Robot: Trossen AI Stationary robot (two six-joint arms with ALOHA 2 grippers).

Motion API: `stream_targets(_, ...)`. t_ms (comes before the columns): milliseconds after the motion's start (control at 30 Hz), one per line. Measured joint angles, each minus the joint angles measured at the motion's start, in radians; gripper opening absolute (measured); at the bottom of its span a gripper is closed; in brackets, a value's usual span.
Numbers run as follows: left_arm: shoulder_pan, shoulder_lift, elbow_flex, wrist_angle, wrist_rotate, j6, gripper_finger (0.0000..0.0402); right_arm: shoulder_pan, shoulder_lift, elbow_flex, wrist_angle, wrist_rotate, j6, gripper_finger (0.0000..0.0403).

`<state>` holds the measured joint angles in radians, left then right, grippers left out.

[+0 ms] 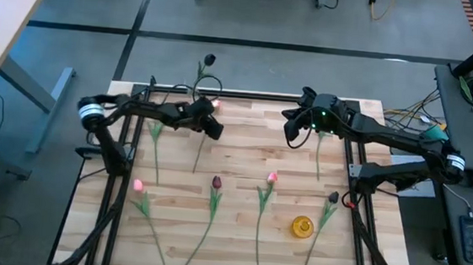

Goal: Sort flowers into vase by color
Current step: Put the top yellow-pink flower into the yellow flower vase

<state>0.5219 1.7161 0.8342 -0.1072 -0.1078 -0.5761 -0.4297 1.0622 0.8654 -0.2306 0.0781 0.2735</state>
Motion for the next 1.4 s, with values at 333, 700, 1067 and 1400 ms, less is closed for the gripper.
stream_targets(333, 0.0, 0.094, 0.107, -0.096, -0.063, -0.062, 0.0096, 0.0, -0.002, 0.0, 0.001, -0.008, -0.012, 0.0009)
stream_targets(700, -0.1, -0.064, 0.037, -0.068, -0.035, -0.042, 0.0002, 0.023, -0.007, 0.0, 0.003, -0.063, -0.013, 0.0009)
stream_targets(1067, -0.247, -0.495, -0.335, 0.414, 0.097, -0.036, 0.0, 0.2, 0.017, 0.0, 0.119, -0.058, 0.106, 0.0009)
stream_targets(1400, -0.253, -0.727, -0.45, 0.654, 0.264, -0.001, 0.0, 0.333, 0.202, 0.02, 0.665, 0.001, 0.188, 0.0011)
